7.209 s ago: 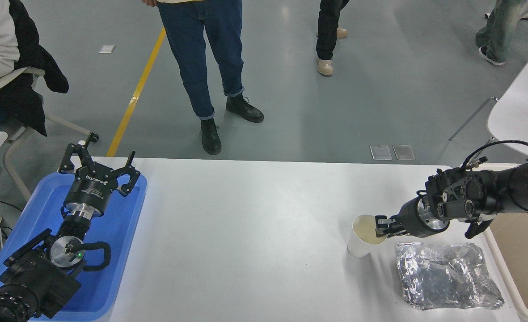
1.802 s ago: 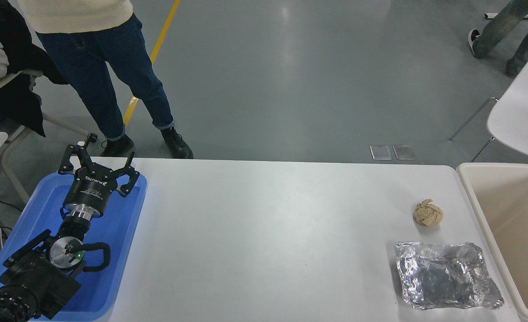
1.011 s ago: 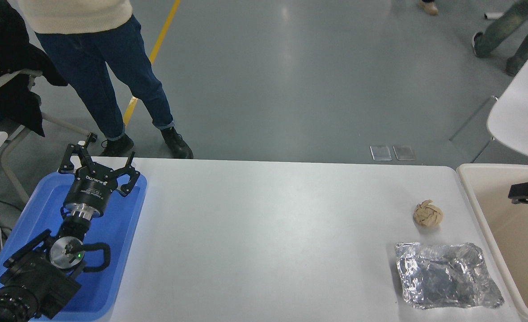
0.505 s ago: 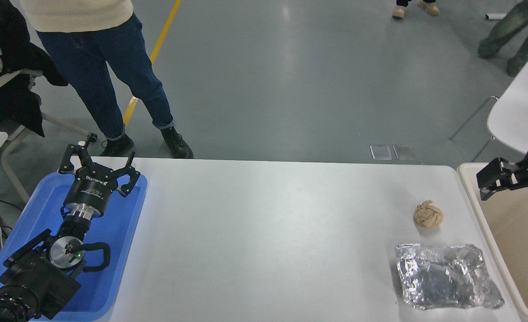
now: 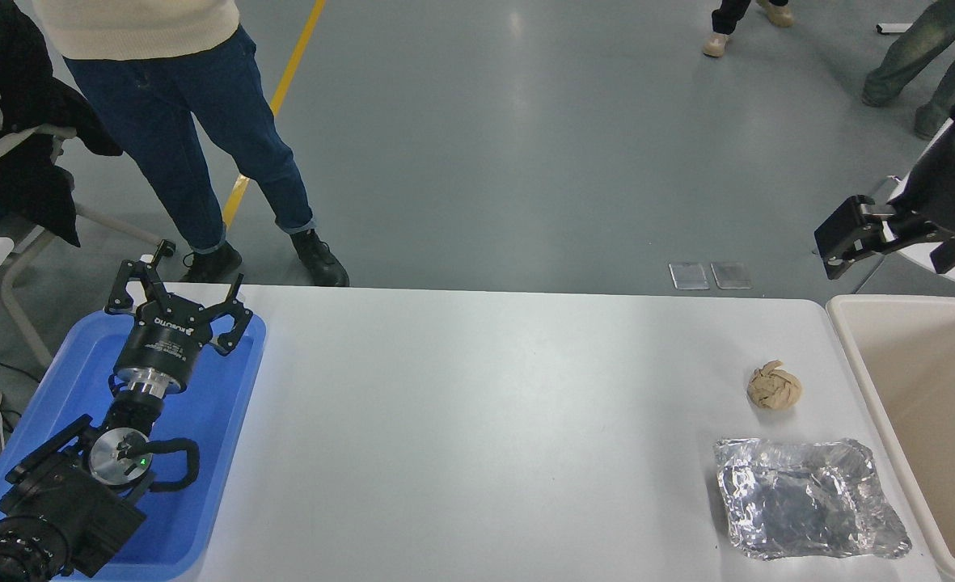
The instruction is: Pick up paper cup place in dustbin
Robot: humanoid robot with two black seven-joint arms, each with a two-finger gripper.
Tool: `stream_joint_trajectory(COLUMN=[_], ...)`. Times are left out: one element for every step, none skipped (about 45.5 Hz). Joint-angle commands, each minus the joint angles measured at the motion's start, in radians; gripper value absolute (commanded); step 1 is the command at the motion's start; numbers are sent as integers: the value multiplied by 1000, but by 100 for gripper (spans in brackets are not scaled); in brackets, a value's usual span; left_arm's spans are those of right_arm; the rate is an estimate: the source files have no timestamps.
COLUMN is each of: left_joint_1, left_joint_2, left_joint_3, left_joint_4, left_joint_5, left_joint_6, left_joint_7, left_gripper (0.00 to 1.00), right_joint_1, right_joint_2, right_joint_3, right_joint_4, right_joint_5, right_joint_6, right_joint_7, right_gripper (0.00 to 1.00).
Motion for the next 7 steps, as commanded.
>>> stream_joint_trajectory(left_joint_1=[0,0,-1,0,-1,-2,-2], left_joint_2=[0,0,0,0,0,0,0], left_joint_3=[0,0,0,0,0,0,0], left_joint_4=[-1,1,-1,1,-1,-1,-1], left_joint_5=[1,1,1,1,1,1,1], left_joint_6=[0,0,0,0,0,0,0], left_joint_7=[0,0,0,0,0,0,0], left_gripper=[100,100,100,100,100,100,100], right_joint_1=[9,10,12,15,15,15,16], right_joint_2=[29,29,29,29,31,31,31], right_joint_3=[8,6,6,5,5,5,8], right_joint_4=[-3,-3,-3,-3,-3,-3,-3], right_joint_5=[52,52,52,52,52,52,50], right_joint_6=[3,3,3,3,3,3,3], right_joint_7=[0,0,0,0,0,0,0], right_gripper=[100,100,100,100,100,100,100])
